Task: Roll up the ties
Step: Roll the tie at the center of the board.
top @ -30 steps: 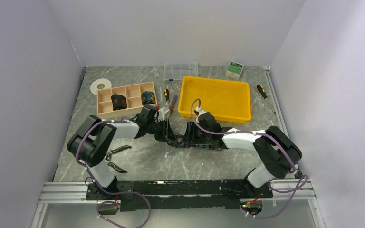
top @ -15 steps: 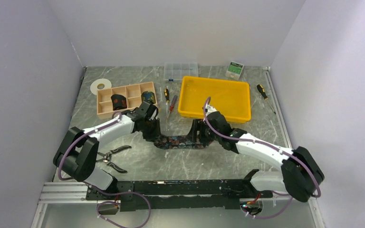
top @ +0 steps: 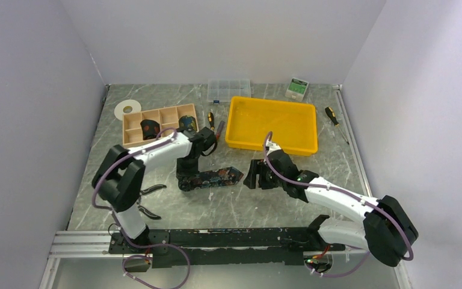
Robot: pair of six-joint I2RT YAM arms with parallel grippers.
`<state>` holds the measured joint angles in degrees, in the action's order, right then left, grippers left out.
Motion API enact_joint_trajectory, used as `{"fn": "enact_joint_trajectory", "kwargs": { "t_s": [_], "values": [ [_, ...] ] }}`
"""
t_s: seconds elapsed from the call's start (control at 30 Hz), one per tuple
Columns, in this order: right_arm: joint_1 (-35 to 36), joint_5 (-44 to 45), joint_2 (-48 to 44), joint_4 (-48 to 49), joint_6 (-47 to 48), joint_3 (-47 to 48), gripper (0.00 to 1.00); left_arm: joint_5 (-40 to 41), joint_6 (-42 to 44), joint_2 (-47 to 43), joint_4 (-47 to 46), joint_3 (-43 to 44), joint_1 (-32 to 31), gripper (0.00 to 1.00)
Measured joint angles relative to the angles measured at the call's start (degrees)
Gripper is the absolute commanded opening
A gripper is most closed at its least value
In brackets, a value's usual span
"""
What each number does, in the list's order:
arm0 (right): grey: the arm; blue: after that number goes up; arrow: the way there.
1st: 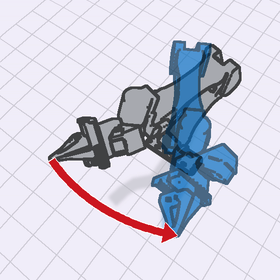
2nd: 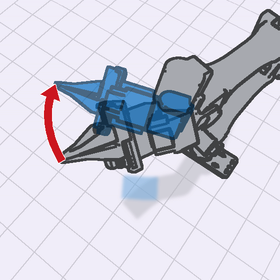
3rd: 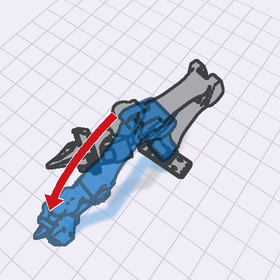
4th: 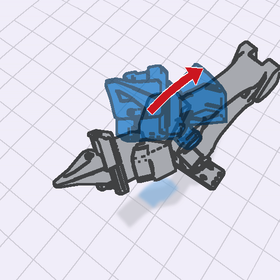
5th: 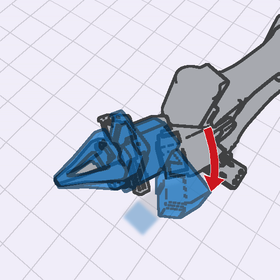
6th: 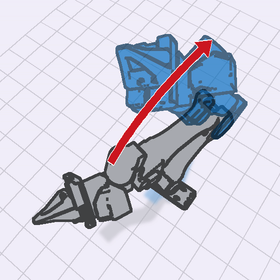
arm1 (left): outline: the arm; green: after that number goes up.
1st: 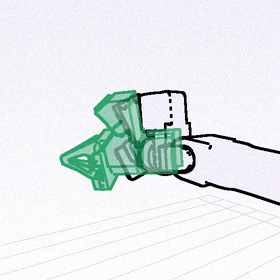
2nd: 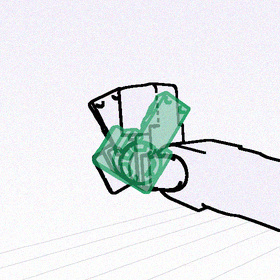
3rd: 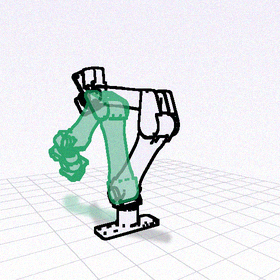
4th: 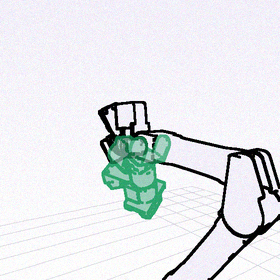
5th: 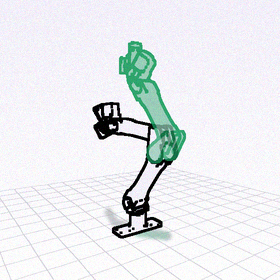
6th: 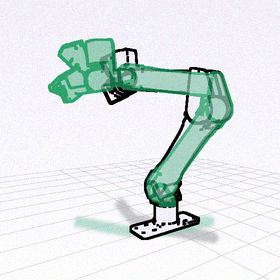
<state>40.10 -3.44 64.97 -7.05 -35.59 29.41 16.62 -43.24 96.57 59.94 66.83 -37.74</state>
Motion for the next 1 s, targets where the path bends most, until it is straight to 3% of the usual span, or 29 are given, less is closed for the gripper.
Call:
{"fn": "enact_joint_trajectory", "kwargs": {
  "t_s": [0.2, 0.33, 0.5, 0.57, 0.8, 1.0],
  "values": [
    [-0.87, 0.02, -2.4, -0.33, -0.02, -1.66, 0.71, 6.21, -5.09, 9.16, 7.26, 7.43, -4.52, 0.05],
    [-1.25, 0.02, -3.72, -0.37, -0.07, -1.97, 0.71, 8.17, -6.8, 14.05, 9.86, 10.73, -6.58, 0.22],
    [-1.29, 0.0, -4.44, -0.46, -0.22, -2.62, 0.71, 8.9, -6.93, 16.22, 10.45, 11.93, -8.2, 0.6],
    [-1.29, 0.0, -4.57, -0.5, -0.28, -2.93, 0.71, 8.17, -6.82, 16.76, 9.25, 11.96, -8.61, 0.68],
    [-1.36, 0.02, -4.61, -0.63, -0.46, -3.1, 0.71, 5.9, -5.88, 17.22, 7.85, 12.22, -9.9, 0.86],
    [-1.38, 0.02, -4.55, -0.63, -0.5, -3.1, 0.71, 2.62, -5.77, 15.32, 4.24, 12.28, -10.49, 0.91]
  ]
}}
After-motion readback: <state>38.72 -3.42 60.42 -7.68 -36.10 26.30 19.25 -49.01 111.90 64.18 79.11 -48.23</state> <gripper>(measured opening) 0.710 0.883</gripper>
